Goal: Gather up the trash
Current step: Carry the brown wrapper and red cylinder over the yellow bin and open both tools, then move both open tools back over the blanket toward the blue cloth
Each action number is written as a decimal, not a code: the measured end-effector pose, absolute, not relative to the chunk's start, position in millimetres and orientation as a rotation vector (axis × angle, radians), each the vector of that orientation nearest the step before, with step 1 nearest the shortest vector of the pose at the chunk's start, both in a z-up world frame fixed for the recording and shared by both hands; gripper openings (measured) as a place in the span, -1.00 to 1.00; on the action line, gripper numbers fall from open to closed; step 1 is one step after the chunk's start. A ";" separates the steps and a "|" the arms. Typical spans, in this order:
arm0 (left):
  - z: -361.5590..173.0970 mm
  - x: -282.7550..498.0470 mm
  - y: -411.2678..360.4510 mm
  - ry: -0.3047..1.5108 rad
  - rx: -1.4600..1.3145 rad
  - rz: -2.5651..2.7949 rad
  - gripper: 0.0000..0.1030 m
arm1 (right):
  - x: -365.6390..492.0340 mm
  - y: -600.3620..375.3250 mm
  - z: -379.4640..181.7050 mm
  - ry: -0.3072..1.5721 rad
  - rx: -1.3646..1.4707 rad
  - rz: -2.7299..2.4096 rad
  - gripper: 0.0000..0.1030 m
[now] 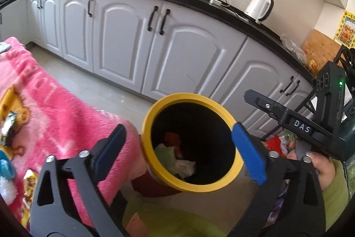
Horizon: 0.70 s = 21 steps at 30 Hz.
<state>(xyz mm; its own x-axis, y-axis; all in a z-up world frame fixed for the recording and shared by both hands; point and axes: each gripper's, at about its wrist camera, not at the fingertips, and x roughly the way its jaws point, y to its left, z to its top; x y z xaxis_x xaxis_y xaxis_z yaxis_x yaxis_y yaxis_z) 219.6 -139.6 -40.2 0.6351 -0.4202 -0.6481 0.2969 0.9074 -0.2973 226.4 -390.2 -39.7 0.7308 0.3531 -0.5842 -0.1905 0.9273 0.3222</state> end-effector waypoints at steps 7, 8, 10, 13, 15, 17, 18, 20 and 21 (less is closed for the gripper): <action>-26.5 204.0 -95.9 0.735 -0.216 -0.327 0.79 | 216.2 -363.3 -27.0 0.665 0.197 0.349 0.34; -24.8 202.3 -90.0 0.731 -0.222 -0.315 0.79 | 214.1 -357.0 -24.6 0.661 0.185 0.362 0.35; -21.5 197.5 -76.5 0.717 -0.233 -0.287 0.79 | 210.6 -347.2 -21.2 0.656 0.166 0.380 0.35; -15.5 189.8 -57.8 0.692 -0.241 -0.252 0.79 | 205.5 -331.4 -16.0 0.647 0.138 0.411 0.36; -11.7 183.6 -47.0 0.670 -0.238 -0.225 0.79 | 202.2 -320.4 -12.5 0.643 0.119 0.432 0.37; -8.2 177.3 -35.7 0.653 -0.236 -0.198 0.79 | 198.6 -310.3 -9.8 0.637 0.103 0.451 0.38; -6.8 174.7 -30.1 0.646 -0.237 -0.187 0.79 | 196.5 -304.9 -8.6 0.636 0.095 0.461 0.39; -4.1 168.4 -17.9 0.632 -0.239 -0.160 0.79 | 191.7 -292.0 -5.8 0.632 0.073 0.483 0.40; -3.3 166.2 -12.9 0.628 -0.242 -0.150 0.79 | 190.3 -287.8 -5.1 0.630 0.066 0.492 0.40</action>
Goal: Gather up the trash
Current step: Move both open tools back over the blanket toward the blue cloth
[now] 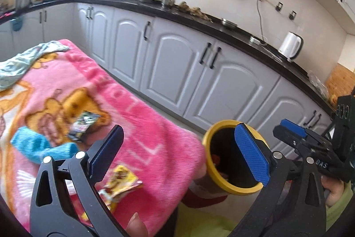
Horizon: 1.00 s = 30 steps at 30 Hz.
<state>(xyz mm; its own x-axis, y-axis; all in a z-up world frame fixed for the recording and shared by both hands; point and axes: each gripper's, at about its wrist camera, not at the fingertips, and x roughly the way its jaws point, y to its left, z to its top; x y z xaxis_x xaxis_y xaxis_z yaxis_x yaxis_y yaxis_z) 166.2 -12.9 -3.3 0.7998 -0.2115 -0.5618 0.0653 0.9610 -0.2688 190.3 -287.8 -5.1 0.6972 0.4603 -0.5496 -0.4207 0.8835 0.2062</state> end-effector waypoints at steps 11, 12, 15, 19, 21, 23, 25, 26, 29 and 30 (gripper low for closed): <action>-3.5 142.3 48.9 0.595 -0.299 -0.028 0.79 | 171.1 -225.5 1.1 0.635 -0.020 0.617 0.46; -4.3 140.9 54.1 0.594 -0.304 -0.017 0.79 | 169.0 -218.5 1.5 0.635 -0.029 0.631 0.46; -5.0 137.9 65.3 0.591 -0.318 0.008 0.79 | 163.0 -199.5 1.5 0.640 -0.052 0.669 0.46; -6.5 131.7 82.8 0.585 -0.338 0.039 0.79 | 156.2 -177.8 -0.8 0.655 -0.073 0.709 0.47; -8.2 129.5 88.5 0.586 -0.345 0.052 0.79 | 153.8 -168.5 -2.5 0.663 -0.084 0.725 0.47; -11.0 127.9 93.9 0.591 -0.353 0.064 0.79 | 152.3 -161.5 -4.6 0.670 -0.095 0.737 0.47; -14.1 126.4 101.4 0.596 -0.365 0.080 0.79 | 152.6 -153.7 -7.6 0.680 -0.103 0.749 0.47; -15.4 126.1 104.2 0.598 -0.370 0.085 0.79 | 152.9 -152.0 -8.8 0.683 -0.104 0.752 0.47; -20.8 125.6 114.7 0.604 -0.383 0.109 0.79 | 154.2 -142.7 -13.6 0.699 -0.109 0.765 0.47; -22.3 125.2 118.3 0.605 -0.389 0.117 0.79 | 154.9 -138.9 -15.9 0.704 -0.113 0.769 0.47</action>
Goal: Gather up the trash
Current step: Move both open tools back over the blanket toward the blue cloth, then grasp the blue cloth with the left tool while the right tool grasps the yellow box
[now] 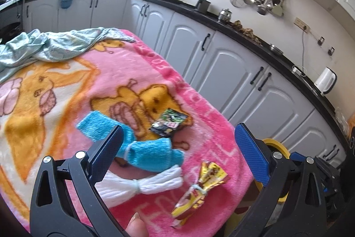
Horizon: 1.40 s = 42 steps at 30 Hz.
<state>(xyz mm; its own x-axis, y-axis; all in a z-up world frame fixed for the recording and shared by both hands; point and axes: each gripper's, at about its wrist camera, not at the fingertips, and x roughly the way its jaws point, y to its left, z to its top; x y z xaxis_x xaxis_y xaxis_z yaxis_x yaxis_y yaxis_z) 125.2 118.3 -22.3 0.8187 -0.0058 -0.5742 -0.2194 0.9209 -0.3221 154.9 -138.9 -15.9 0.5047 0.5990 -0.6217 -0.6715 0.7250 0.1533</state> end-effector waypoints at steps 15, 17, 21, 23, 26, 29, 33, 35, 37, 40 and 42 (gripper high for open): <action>-53.1 127.1 171.7 0.655 -0.488 0.230 0.79 | 165.6 -89.4 -65.9 0.889 -0.119 0.811 0.47; -58.4 130.9 176.8 0.669 -0.506 0.236 0.79 | 164.7 -82.3 -71.9 0.914 -0.113 0.816 0.47; -69.2 139.1 189.5 0.710 -0.567 0.238 0.79 | 173.3 -70.7 -88.8 1.010 -0.057 0.793 0.47; -75.2 142.8 198.3 0.728 -0.611 0.242 0.79 | 181.8 -70.9 -100.0 1.084 0.030 0.780 0.47; -83.6 148.6 211.1 0.756 -0.669 0.250 0.79 | 192.7 -73.9 -112.2 1.148 0.133 0.757 0.46; -91.9 153.6 218.8 0.784 -0.704 0.269 0.79 | 206.1 -78.6 -117.9 1.158 0.220 0.728 0.32; -104.5 158.3 225.7 0.821 -0.758 0.286 0.78 | 220.8 -77.4 -117.1 1.153 0.236 0.730 -0.07; -110.6 160.4 226.9 0.836 -0.779 0.292 0.77 | 225.7 -76.8 -116.0 1.150 0.250 0.736 -0.10; -114.1 161.6 227.2 0.840 -0.788 0.292 0.60 | 228.2 -77.5 -111.9 1.117 0.253 0.756 -0.34; -116.4 164.4 228.1 0.845 -0.776 0.311 0.21 | 229.3 -79.6 -103.1 1.083 0.234 0.775 -0.38; -117.2 166.7 229.4 0.847 -0.776 0.314 -0.09 | 227.1 -80.5 -96.0 1.049 0.204 0.778 -0.40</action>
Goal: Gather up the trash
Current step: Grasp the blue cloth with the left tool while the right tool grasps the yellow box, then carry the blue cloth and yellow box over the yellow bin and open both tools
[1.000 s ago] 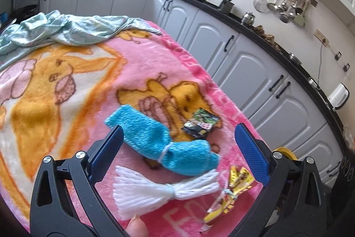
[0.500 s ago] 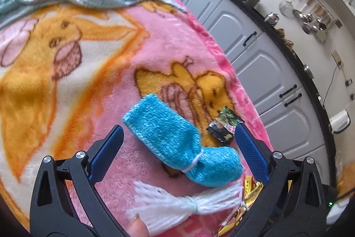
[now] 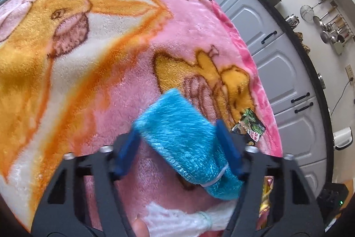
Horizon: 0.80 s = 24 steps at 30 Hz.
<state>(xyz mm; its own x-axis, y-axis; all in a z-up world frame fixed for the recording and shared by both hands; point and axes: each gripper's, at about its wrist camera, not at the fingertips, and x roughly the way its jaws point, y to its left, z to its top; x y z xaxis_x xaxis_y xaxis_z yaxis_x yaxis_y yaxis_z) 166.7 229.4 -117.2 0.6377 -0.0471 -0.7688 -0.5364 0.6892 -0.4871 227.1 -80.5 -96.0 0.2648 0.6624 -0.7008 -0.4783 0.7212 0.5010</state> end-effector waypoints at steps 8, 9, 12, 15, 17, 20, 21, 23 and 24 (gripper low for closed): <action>-94.6 159.8 222.8 0.758 -0.753 0.233 -0.75 | 215.9 -84.0 -63.0 0.899 0.112 0.803 -0.47; -89.1 158.4 220.4 0.746 -0.742 0.223 -0.76 | 214.6 -85.6 -58.1 0.881 0.104 0.804 -0.48; -66.9 153.4 208.2 0.698 -0.703 0.185 -0.79 | 212.6 -90.6 -46.9 0.843 0.087 0.805 -0.49; -49.5 152.5 195.7 0.663 -0.667 0.160 -0.79 | 211.7 -95.0 -36.3 0.798 0.060 0.792 -0.49; -36.1 151.2 185.6 0.638 -0.646 0.136 -0.79 | 212.1 -98.2 -32.4 0.783 0.062 0.787 -0.50; -19.5 152.3 171.4 0.610 -0.611 0.108 -0.79 | 213.7 -104.0 -25.2 0.761 0.065 0.784 -0.50; -15.2 152.5 166.9 0.604 -0.604 0.097 -0.79 | 214.8 -107.6 -21.9 0.755 0.074 0.782 -0.50; -5.0 154.5 155.5 0.591 -0.584 0.070 -0.79 | 215.8 -114.8 -14.9 0.741 0.086 0.778 -0.50; -0.7 155.2 150.1 0.586 -0.574 0.058 -0.79 | 215.4 -119.7 -9.7 0.727 0.088 0.774 -0.50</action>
<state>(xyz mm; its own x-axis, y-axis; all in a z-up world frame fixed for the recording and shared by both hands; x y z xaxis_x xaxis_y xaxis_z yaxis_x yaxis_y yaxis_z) 155.2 150.1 -0.7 0.8360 -0.1068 -0.5382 -0.2111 0.8428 -0.4951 215.4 -119.7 -9.7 0.4876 0.6647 -0.5661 -0.6066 0.7243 0.3279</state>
